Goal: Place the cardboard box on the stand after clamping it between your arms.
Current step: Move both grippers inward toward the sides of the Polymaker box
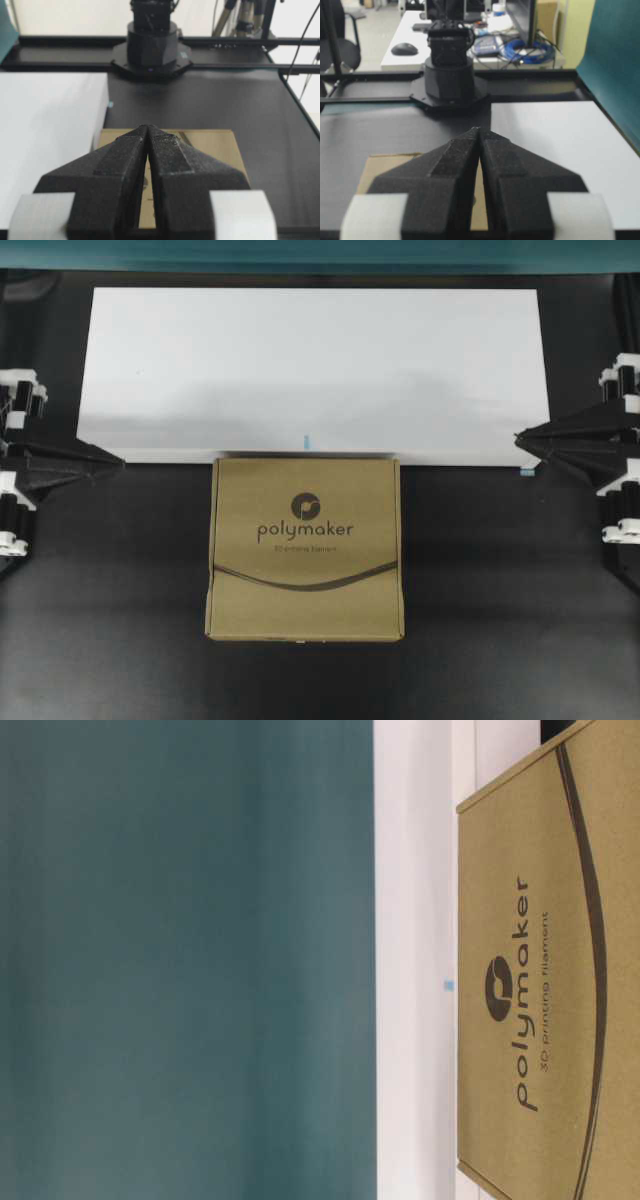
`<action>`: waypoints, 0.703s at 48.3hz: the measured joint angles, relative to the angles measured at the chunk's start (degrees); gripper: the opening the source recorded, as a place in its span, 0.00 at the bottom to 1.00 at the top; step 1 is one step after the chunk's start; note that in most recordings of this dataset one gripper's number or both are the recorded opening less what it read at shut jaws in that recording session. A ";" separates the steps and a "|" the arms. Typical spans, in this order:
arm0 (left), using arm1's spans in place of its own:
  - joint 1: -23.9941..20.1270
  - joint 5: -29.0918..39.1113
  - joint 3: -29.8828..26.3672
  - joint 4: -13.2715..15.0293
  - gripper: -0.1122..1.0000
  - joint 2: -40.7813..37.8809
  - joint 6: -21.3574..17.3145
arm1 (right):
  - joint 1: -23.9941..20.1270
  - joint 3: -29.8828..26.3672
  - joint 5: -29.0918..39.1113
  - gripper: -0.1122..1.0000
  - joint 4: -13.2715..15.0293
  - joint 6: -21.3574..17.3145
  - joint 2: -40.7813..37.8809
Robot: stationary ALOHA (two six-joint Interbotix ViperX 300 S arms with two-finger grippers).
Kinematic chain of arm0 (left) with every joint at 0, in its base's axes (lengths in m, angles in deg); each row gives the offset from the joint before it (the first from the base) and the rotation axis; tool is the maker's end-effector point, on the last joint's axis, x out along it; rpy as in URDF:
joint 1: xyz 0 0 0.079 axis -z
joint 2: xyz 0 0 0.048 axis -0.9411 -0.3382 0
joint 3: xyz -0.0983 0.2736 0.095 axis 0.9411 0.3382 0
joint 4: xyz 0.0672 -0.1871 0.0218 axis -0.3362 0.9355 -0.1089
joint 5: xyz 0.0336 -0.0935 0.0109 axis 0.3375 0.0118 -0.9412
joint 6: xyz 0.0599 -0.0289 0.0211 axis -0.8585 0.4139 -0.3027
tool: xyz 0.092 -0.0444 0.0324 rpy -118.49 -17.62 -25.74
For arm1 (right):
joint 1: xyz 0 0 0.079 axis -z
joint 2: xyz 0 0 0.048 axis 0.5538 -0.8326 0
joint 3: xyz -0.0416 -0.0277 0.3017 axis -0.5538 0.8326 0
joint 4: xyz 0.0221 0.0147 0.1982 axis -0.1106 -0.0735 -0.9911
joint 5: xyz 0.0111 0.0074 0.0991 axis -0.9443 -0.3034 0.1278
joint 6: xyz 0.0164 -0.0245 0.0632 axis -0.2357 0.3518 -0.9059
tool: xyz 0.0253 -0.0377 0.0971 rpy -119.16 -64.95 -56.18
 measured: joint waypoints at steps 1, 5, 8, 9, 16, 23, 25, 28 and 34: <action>-0.09 0.00 0.09 0.00 0.15 0.00 0.00 | 0.00 0.00 0.00 0.12 0.00 0.00 0.00; 0.18 5.27 -0.79 -1.67 0.15 -2.29 1.41 | 0.00 -0.88 1.93 0.10 -0.79 -0.26 -0.88; 0.26 9.40 -1.41 -2.02 0.11 -4.13 1.93 | 0.00 -1.85 6.15 0.10 -1.67 -0.79 -2.20; 0.35 11.25 -1.76 -2.11 0.11 -4.75 2.11 | 0.00 -2.29 8.17 0.10 -1.85 -1.14 -2.72; 0.62 21.36 -3.69 -2.20 0.11 -7.91 2.02 | -0.26 -5.36 21.01 0.10 -2.02 -2.90 -7.82; 2.29 28.48 -4.57 -2.20 0.11 -11.69 2.37 | -2.99 -8.79 31.11 0.10 -2.11 -3.60 -14.68; 3.43 29.71 -4.92 -2.20 0.11 -12.74 2.37 | -4.39 -9.58 33.22 0.10 -2.11 -3.78 -16.44; 5.63 31.03 -5.54 -2.20 0.11 -14.50 2.99 | -6.94 -10.55 35.60 0.10 -2.11 -4.04 -19.25; 9.05 33.49 -6.94 -2.20 0.11 -18.46 3.96 | -9.93 -12.39 39.38 0.10 -2.11 -5.54 -24.70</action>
